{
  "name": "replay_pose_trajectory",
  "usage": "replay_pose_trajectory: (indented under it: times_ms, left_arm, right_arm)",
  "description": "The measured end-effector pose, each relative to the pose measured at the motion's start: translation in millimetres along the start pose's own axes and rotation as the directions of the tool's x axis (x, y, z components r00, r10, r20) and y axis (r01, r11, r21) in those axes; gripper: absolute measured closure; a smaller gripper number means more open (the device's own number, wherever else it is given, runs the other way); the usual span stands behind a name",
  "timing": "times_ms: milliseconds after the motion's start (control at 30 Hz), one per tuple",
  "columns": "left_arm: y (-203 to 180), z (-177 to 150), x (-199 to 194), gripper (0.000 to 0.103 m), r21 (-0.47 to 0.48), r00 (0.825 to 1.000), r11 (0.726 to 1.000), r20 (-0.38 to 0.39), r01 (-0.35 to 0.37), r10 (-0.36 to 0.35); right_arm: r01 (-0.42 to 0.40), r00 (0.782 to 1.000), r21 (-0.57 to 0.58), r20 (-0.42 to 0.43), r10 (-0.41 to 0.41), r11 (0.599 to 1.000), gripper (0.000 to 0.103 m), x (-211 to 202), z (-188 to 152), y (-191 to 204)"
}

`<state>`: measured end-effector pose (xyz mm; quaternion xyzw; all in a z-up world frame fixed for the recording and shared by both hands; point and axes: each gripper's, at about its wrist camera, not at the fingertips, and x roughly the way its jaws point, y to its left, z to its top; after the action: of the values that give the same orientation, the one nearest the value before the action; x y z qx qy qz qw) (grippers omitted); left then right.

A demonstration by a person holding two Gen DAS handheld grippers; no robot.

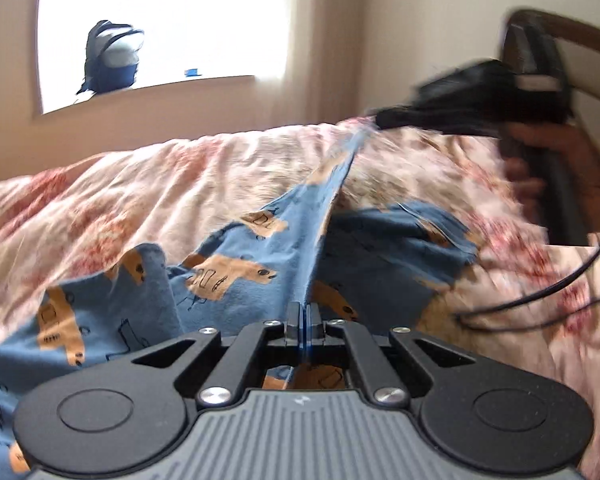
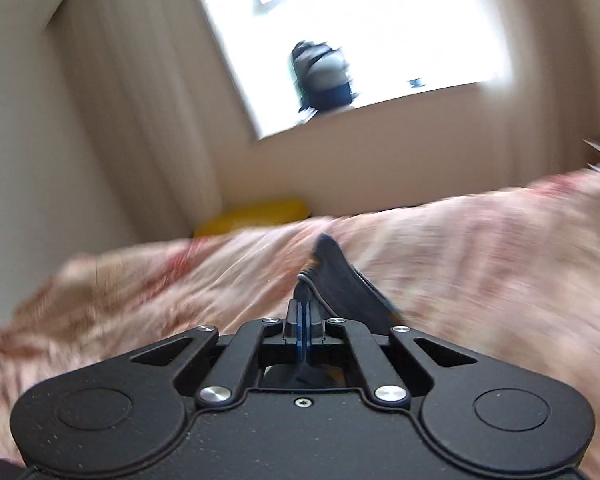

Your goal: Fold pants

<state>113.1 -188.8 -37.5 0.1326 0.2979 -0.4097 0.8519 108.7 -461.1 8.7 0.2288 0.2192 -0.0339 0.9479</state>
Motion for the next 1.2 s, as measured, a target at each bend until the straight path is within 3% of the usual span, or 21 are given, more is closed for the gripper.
replay_pose_trajectory:
  times_ms: [133,200,300,333,400,467,633,833,933,967,1000,1033,1200]
  left_arm:
    - [-10.8,-10.9,6.3,0.102,0.096,0.998,0.995,-0.053,0.02,-0.015]
    - [-14.9,-15.9,11.6,0.102,0.133,0.997,0.991,-0.081,0.024,-0.013]
    - [-19.1,-23.8,16.3,0.102,0.177,0.992,0.984,-0.127,0.019,0.004]
    - [-18.9,-25.1,16.5,0.102,0.182,0.991,0.983,-0.137,0.013,0.012]
    - [-18.6,-25.5,16.1,0.102,0.185,0.989,0.983,-0.143,0.006,0.021]
    - [-20.0,-24.9,13.9,0.102,0.19,0.989,0.982,-0.145,-0.003,0.031]
    - [-23.1,-23.4,12.6,0.102,0.19,0.988,0.982,-0.147,-0.018,0.046]
    - [-28.5,-23.9,15.5,0.102,0.183,0.988,0.983,-0.145,-0.026,0.053]
    - [-30.0,-25.4,17.1,0.103,0.184,0.985,0.981,-0.142,-0.066,0.093]
    - [-30.2,-25.9,18.0,0.103,0.184,0.983,0.979,-0.145,-0.084,0.111]
    - [-29.8,-25.7,18.8,0.103,0.18,0.982,0.979,-0.149,-0.093,0.12]
    - [-29.4,-25.3,18.6,0.103,0.172,0.98,0.98,-0.15,-0.101,0.127]
    - [-26.4,-21.3,10.4,0.103,0.149,0.983,0.983,-0.131,-0.11,0.13]
  right_arm:
    - [0.069,0.998,0.088,0.003,-0.07,0.994,0.103,-59.5,-41.1,-35.7]
    - [0.107,0.994,0.117,-0.029,-0.104,0.987,0.103,-69.0,-65.7,-48.8]
    - [0.109,0.99,0.165,-0.104,-0.093,0.98,0.103,-58.5,-93.8,-59.3]
    - [0.105,0.99,0.155,-0.112,-0.088,0.982,0.099,-53.8,-96.5,-57.3]
    - [0.082,0.991,0.128,-0.116,-0.067,0.988,0.08,-40.8,-95.6,-51.6]
    - [0.07,0.992,0.116,-0.113,-0.057,0.991,0.069,-26.9,-89.4,-50.5]
    - [0.12,0.985,0.139,-0.141,-0.101,0.983,0.064,1.7,-71.9,-65.9]
    - [0.141,0.976,0.248,-0.195,-0.093,0.959,0.063,10.7,-64.9,-90.3]
    - [0.142,0.974,0.292,-0.214,-0.08,0.946,0.064,15.9,-63.1,-95.5]
    - [0.15,0.973,0.306,-0.216,-0.084,0.94,0.07,17.5,-61.6,-97.2]
    - [0.167,0.971,0.312,-0.216,-0.102,0.935,0.086,18.2,-59.8,-98.2]
    - [0.172,0.972,0.309,-0.207,-0.111,0.935,0.094,18.4,-57.8,-98.3]
    - [0.11,0.993,0.283,-0.059,-0.098,0.953,0.099,-17.0,-48.8,-84.8]
